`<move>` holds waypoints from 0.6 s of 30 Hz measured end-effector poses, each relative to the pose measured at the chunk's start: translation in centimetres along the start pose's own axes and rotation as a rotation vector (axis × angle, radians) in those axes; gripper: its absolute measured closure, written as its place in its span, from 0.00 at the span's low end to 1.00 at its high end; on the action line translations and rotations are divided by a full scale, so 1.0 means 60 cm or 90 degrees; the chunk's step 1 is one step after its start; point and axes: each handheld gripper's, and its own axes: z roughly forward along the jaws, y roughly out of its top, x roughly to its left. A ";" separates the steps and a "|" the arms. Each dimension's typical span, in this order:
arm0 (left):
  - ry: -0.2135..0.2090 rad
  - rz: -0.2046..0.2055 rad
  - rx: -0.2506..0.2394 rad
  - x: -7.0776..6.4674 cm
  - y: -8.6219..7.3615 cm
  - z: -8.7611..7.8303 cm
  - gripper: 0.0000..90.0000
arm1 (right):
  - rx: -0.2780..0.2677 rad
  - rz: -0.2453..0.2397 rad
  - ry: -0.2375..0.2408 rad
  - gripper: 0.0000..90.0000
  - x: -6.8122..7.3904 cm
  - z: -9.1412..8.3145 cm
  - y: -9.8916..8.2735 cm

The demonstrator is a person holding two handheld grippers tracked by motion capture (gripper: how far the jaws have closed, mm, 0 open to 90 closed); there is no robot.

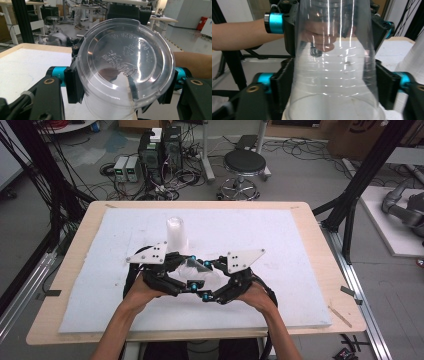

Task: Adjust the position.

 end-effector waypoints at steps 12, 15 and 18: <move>0.035 0.007 0.011 -0.002 -0.002 -0.005 0.05 | 0.011 0.004 -0.013 0.36 -0.001 -0.003 -0.004; 0.038 0.007 0.013 -0.002 -0.001 -0.009 0.05 | 0.017 0.007 -0.014 0.36 -0.003 -0.003 -0.006; 0.054 0.007 0.057 -0.003 0.002 -0.017 0.05 | 0.021 0.014 -0.020 0.36 -0.003 -0.005 -0.006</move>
